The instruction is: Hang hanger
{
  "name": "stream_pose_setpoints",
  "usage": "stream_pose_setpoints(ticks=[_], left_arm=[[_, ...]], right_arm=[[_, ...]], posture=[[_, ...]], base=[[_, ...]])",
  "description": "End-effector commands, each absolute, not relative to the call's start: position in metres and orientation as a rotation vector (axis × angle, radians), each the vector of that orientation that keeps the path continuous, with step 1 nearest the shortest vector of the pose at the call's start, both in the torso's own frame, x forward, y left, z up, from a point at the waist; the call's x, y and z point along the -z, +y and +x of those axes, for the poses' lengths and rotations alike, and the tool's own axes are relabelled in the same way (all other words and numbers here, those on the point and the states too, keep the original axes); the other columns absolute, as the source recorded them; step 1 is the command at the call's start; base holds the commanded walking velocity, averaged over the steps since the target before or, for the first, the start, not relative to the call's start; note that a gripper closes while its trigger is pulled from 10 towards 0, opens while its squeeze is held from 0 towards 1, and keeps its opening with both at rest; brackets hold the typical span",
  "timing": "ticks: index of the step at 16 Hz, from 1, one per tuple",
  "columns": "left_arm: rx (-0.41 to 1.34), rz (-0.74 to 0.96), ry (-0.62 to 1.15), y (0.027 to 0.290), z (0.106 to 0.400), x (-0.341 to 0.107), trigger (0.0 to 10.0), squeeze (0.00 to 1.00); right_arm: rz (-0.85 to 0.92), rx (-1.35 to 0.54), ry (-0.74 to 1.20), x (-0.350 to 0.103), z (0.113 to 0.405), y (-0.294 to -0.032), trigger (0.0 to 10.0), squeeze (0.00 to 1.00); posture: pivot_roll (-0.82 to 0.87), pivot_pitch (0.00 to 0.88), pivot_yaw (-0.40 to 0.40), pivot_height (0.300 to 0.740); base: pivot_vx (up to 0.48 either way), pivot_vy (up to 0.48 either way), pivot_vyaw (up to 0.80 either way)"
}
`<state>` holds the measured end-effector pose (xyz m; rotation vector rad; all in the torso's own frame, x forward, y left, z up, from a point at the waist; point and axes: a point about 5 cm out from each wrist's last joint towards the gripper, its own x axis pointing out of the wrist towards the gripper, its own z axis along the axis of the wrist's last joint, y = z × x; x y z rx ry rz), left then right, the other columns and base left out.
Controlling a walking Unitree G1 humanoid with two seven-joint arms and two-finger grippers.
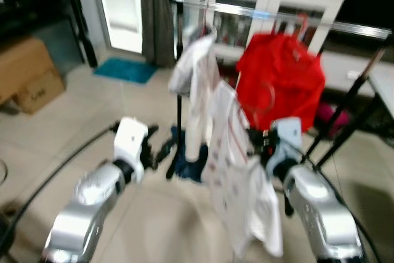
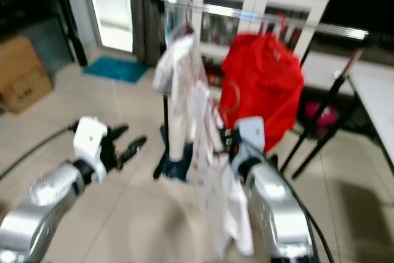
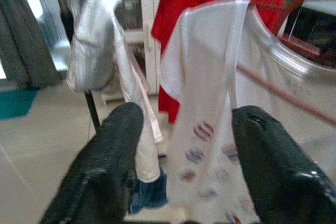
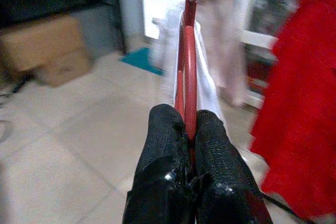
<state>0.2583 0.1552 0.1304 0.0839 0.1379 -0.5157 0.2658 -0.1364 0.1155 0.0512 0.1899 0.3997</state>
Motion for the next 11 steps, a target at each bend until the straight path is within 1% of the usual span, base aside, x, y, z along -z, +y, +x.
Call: stream_pose_setpoints(ticks=[1, 3, 6, 7, 8, 9, 10, 11], left_arm=[[0.52, 0.066, 0.109, 0.155, 0.263, -0.136, 10.0, 1.0], [0.52, 0.113, 0.085, 0.154, 0.272, -0.142, 10.0, 1.0], [0.52, 0.158, 0.078, 0.151, 0.278, -0.143, 10.0, 1.0], [0.518, 0.173, 0.07, 0.149, 0.281, -0.144, 10.0, 0.88], [0.519, 0.178, 0.066, 0.148, 0.283, -0.145, 10.0, 0.67], [0.52, 0.179, 0.064, 0.148, 0.284, -0.145, 10.0, 0.67], [0.519, 0.182, 0.061, 0.148, 0.285, -0.146, 10.0, 0.62], [0.519, 0.189, 0.054, 0.148, 0.288, -0.146, 10.0, 0.55]], right_arm=[[0.047, -0.467, 0.15, -0.128, 0.268, -0.13, 0.0, 0.0], [0.045, -0.574, 0.139, -0.135, 0.263, -0.122, 0.0, 0.0], [0.044, -0.636, 0.128, -0.14, 0.259, -0.117, 0.0, 0.0], [0.056, -0.66, 0.113, -0.143, 0.258, -0.115, 0.0, 0.0], [0.059, -0.669, 0.106, -0.145, 0.256, -0.113, 0.0, 0.0], [0.056, -0.667, 0.107, -0.145, 0.256, -0.113, 0.0, 0.0], [0.074, -0.667, 0.103, -0.146, 0.256, -0.112, 0.0, 0.0], [0.107, -0.685, 0.108, -0.147, 0.255, -0.109, 0.0, 0.0]], posture=[[-0.06, 0.0, -0.017, 0.727], [-0.07, 0.0, -0.013, 0.727], [-0.08, 0.0, -0.012, 0.727], [-0.08, 0.0, -0.012, 0.727], [-0.08, 0.0, -0.011, 0.727], [-0.08, 0.0, -0.011, 0.727], [-0.08, 0.0, -0.013, 0.727], [-0.08, 0.0, -0.014, 0.727]], base=[[0.0, 0.0, 0.0], [0.0, 0.0, 0.0], [0.0, 0.0, 0.0], [0.0, 0.0, 0.0], [0.0, 0.0, 0.0], [0.0, 0.0, 0.0], [0.0, 0.0, 0.0], [0.0, 0.0, 0.0]])
